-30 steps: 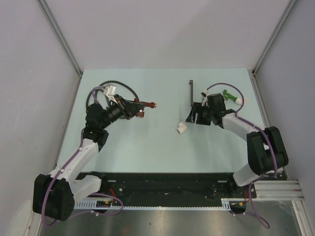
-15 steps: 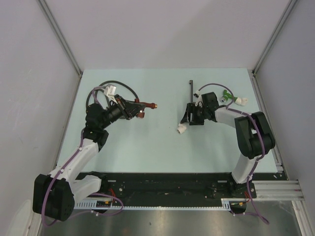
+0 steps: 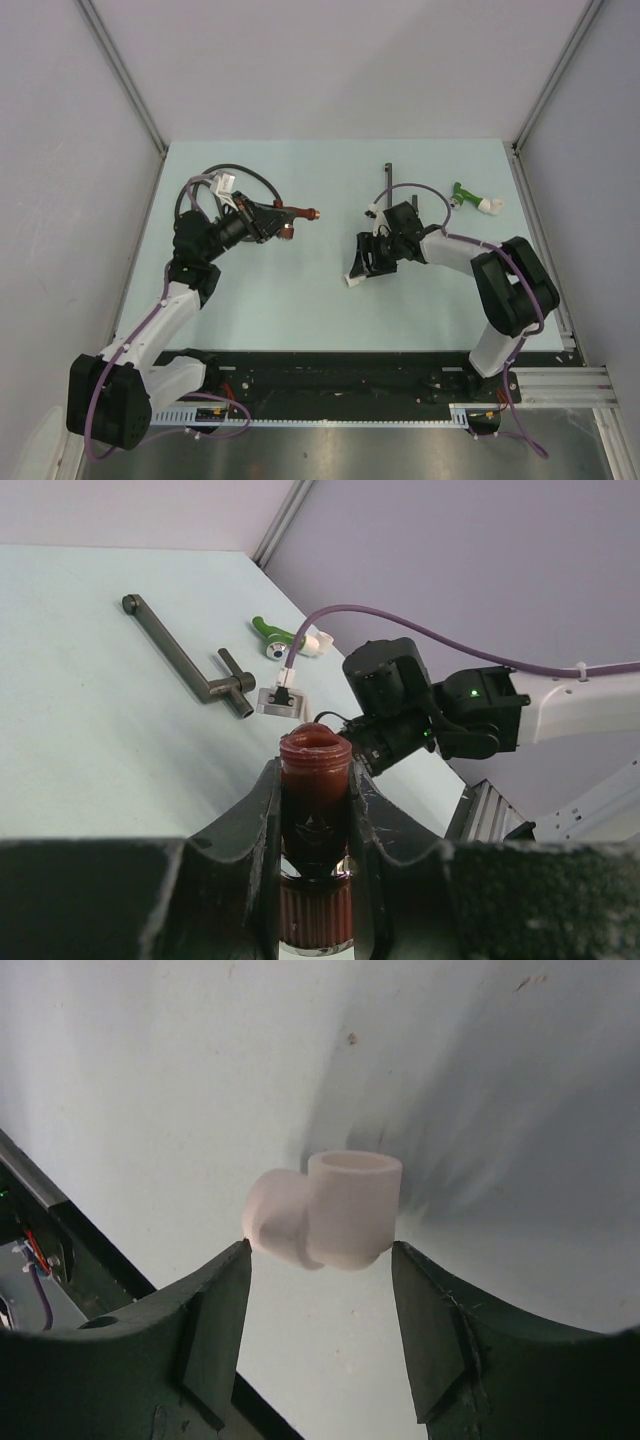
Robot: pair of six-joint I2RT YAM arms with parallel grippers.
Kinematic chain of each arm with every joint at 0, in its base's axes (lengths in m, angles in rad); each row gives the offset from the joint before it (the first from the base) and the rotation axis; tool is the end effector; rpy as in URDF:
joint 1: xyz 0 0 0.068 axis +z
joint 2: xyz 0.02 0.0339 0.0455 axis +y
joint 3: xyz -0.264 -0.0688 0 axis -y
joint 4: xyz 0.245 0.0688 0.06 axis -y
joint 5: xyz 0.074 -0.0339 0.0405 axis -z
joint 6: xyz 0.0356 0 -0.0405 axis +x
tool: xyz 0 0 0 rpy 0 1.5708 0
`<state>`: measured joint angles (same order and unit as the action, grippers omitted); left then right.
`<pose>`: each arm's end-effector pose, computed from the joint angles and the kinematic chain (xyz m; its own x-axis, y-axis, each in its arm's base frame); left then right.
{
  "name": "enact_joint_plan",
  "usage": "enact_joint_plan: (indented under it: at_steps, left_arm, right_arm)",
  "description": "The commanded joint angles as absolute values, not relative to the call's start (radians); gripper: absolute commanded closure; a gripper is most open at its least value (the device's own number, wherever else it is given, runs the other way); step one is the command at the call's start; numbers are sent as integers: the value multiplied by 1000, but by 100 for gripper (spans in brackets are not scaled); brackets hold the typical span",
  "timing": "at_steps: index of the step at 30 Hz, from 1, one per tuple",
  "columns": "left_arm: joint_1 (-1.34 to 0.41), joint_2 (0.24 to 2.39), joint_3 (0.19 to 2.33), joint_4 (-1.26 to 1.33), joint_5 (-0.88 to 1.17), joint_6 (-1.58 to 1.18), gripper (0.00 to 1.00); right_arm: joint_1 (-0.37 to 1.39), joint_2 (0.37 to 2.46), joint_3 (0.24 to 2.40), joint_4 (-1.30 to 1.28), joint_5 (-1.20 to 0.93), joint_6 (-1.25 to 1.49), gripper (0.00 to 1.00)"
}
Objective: Install the water faucets
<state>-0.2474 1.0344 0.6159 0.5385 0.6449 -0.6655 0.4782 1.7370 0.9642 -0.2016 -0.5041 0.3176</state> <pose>0.2226 -0.0783 0.3079 -0.3868 -0.4112 -0.8254 0.6808 0.4764 -0.5564 0.2940 0.1717 0.1588 -0.8989 -0.1579 -0.4088 -0.3822 0.7388 0.5550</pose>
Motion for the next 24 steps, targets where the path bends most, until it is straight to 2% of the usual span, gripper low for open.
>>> enact_joint_plan:
  at_steps: [1, 6, 24]
  left_arm:
    - [-238, 1037, 664, 594, 675, -692, 100]
    - [-238, 1040, 664, 597, 676, -695, 99]
    - [-238, 1048, 666, 611, 690, -707, 100]
  right_arm:
    - [495, 1623, 951, -248, -467, 321, 37]
    - [483, 1572, 953, -261, -311, 316, 38]
    - [495, 1812, 1086, -235, -405, 324, 41]
